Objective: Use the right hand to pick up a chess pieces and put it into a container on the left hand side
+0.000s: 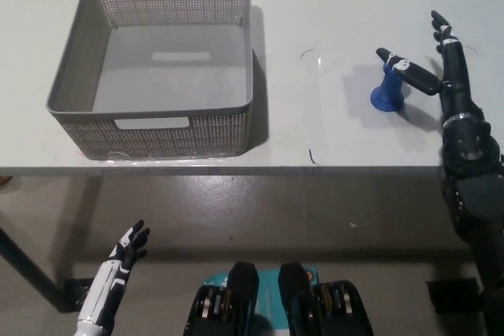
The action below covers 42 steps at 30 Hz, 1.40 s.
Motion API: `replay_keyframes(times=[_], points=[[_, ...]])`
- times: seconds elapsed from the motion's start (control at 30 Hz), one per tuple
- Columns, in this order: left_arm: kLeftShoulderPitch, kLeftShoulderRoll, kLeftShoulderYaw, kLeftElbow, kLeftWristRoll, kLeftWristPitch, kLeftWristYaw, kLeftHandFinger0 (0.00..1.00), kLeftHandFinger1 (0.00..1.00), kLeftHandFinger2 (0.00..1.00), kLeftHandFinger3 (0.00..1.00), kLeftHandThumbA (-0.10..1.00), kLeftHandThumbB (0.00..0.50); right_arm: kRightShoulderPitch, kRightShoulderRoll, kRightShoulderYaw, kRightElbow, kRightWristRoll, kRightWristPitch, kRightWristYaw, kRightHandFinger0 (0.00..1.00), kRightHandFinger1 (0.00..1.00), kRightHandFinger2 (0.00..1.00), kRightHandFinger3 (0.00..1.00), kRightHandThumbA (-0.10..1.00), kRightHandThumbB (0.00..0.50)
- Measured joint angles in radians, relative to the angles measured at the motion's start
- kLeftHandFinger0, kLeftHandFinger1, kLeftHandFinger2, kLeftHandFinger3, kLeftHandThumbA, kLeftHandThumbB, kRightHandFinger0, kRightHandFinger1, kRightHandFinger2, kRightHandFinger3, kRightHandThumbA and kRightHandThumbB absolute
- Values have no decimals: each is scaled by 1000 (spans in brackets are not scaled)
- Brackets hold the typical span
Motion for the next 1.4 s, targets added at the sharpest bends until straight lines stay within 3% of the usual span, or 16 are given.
replay_keyframes(times=[0.17,0.27,0.4,0.47,0.63,0.87,1.0,1.17,1.4], points=[[0,0,-1,0,0,-1,-1,1000,1000,1000,1000,1000,189,-50,-2,15,114,-3,-19,-12,1000,1000,1000,1000,1000,441],[0,0,-1,1,0,-1,-2,1000,1000,1000,1000,1000,181,-68,-2,34,161,-6,-25,-22,1000,1000,1000,1000,1000,407],[-1,0,-1,2,0,-3,-2,1000,1000,1000,1000,1000,174,-82,-2,44,227,-4,-44,-27,1000,1000,1000,1000,1000,427],[-1,0,-1,2,0,-4,-2,1000,1000,1000,1000,1000,161,-87,-2,44,259,-2,-53,-26,1000,1000,1000,1000,1000,463],[0,0,-1,2,-1,-8,-5,1000,1000,1000,1000,1000,172,-88,-4,44,315,2,-72,-24,1000,1000,1000,1000,1000,435],[-1,0,-2,9,-1,-14,-6,1000,1000,1000,1000,1000,181,-92,-8,56,346,7,-92,-19,1000,1000,1000,1000,1000,446],[-5,0,-1,10,-1,-16,-6,1000,1000,1000,1000,1000,154,-97,-9,58,360,13,-97,-13,1000,1000,1000,1000,1000,424],[-5,0,-2,11,-1,-20,-6,1000,1000,1000,1000,1000,146,-99,-12,58,370,22,-103,-4,1000,1000,1000,1000,1000,443],[-5,0,-6,11,1,-22,-7,1000,1000,1000,1000,1000,172,-118,-13,63,391,36,-102,7,1000,1000,1000,1000,1000,461]])
